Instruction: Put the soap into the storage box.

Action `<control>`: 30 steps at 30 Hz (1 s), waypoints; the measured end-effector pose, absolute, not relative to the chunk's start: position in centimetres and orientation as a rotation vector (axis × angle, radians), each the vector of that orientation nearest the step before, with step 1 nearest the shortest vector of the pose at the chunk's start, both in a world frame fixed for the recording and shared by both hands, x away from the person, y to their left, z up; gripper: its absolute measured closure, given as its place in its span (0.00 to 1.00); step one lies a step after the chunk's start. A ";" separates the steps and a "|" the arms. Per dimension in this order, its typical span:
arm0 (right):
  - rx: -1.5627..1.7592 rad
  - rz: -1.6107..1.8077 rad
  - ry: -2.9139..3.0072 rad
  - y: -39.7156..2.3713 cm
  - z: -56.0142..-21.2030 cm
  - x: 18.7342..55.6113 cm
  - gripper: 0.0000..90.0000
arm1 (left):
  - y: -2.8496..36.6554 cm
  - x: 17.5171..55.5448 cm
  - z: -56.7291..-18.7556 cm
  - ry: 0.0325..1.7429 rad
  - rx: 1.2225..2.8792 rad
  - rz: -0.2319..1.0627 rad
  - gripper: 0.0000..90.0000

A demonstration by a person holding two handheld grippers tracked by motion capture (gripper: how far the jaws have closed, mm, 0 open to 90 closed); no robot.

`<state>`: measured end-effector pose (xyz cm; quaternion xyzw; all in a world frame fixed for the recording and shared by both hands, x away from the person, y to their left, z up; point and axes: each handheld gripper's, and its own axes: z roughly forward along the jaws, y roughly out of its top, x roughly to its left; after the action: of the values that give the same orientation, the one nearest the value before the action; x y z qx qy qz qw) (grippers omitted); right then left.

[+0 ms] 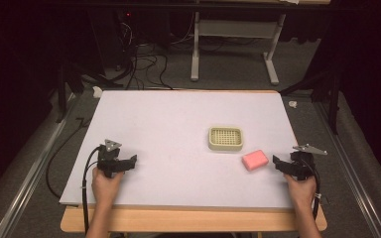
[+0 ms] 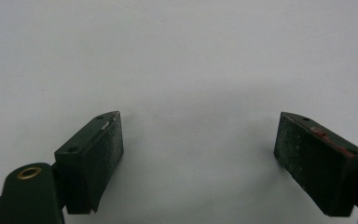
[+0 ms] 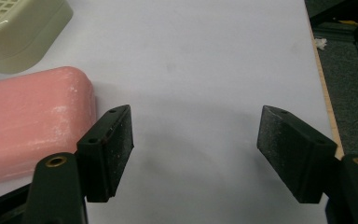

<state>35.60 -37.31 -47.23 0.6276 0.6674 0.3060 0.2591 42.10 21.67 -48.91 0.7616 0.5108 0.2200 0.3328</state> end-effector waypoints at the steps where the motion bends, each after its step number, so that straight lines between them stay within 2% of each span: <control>1: 1.693 0.844 1.806 -37.3 -47.1 35.3 0.29 | 21.7 42.1 -48.9 1.334 1.989 0.575 0.18; 30: 1.569 0.955 1.878 -35.2 -46.1 31.9 0.17 | 21.7 42.1 -48.9 1.334 1.989 0.574 0.18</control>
<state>31.94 -35.24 -46.09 0.5776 0.6914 0.3515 0.2546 42.10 21.67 -48.91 0.7615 0.5107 0.2199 0.3329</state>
